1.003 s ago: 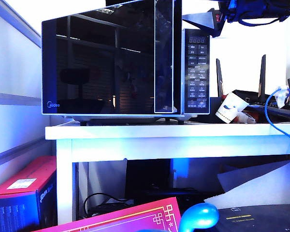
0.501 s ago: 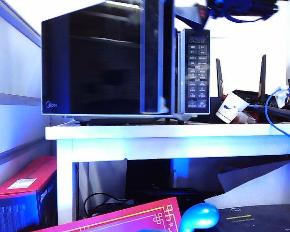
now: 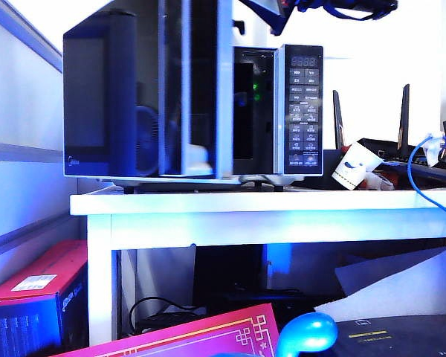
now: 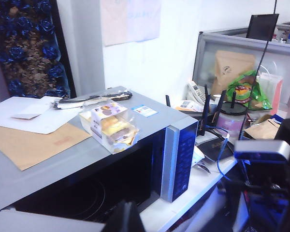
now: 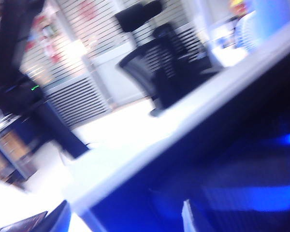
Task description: Open the microwave door, place the box of snacks from the top of the microwave inside, then close the microwave door.
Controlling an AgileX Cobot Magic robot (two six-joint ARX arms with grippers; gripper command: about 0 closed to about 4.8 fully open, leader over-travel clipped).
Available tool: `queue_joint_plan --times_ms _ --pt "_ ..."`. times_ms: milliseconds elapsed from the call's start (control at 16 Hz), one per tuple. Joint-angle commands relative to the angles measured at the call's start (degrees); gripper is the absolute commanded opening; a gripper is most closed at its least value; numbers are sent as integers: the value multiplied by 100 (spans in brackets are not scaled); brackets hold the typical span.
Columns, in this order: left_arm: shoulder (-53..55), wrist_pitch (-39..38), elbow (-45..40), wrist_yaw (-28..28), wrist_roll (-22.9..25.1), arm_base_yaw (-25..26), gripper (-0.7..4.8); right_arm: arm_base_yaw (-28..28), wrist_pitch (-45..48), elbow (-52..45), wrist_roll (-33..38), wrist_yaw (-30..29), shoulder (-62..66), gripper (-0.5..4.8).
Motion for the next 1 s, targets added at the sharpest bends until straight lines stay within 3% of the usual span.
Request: queue_joint_plan --times_ms 63,439,1003 --pt "-15 68 28 11 17 -4 -5 140 74 22 42 35 -61 305" --pt "-17 70 28 15 15 -4 -5 673 77 22 39 94 -52 305" --pt "-15 74 28 15 17 -4 -5 1674 120 22 -7 890 -46 305"
